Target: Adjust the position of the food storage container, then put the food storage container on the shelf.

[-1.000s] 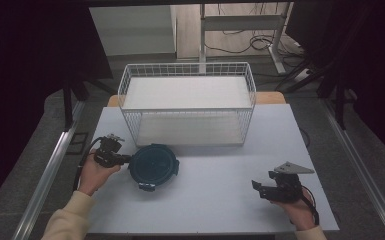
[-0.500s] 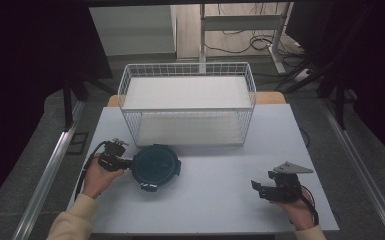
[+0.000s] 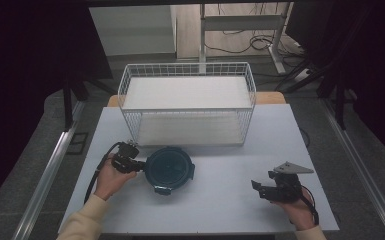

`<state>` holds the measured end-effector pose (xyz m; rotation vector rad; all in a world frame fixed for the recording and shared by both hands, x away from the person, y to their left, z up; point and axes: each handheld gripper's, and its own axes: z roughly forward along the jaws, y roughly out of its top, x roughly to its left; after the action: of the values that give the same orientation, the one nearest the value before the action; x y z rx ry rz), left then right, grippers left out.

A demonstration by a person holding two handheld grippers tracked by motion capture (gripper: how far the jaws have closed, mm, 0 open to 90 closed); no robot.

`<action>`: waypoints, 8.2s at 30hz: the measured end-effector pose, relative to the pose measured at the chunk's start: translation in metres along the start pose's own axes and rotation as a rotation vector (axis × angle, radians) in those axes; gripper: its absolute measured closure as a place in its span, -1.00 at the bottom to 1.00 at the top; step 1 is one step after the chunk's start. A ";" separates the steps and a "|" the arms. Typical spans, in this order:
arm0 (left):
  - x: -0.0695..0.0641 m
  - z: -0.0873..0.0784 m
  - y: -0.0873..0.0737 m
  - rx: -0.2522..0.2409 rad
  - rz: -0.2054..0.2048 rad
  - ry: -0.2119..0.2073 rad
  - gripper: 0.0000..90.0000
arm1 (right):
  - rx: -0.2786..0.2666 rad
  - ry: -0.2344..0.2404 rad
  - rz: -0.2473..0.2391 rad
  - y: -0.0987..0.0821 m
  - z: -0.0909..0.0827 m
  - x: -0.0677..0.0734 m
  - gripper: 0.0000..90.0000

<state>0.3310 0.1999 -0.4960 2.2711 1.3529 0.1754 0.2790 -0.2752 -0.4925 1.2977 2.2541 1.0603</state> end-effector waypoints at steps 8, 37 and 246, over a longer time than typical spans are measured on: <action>-0.023 0.006 0.008 -0.013 0.037 -0.035 1.00 | -0.001 0.000 -0.001 0.000 0.000 0.001 -0.46; -0.056 0.003 0.013 -0.089 0.103 -0.124 1.00 | -0.008 -0.007 0.013 0.000 -0.001 -0.002 -0.47; -0.072 -0.070 0.039 -0.438 -0.118 -0.489 -0.08 | -0.176 0.396 0.255 0.117 0.004 0.083 -0.22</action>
<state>0.3016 0.1475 -0.4067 1.7174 1.0592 -0.1117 0.3081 -0.1675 -0.4023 1.4273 2.2302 1.6976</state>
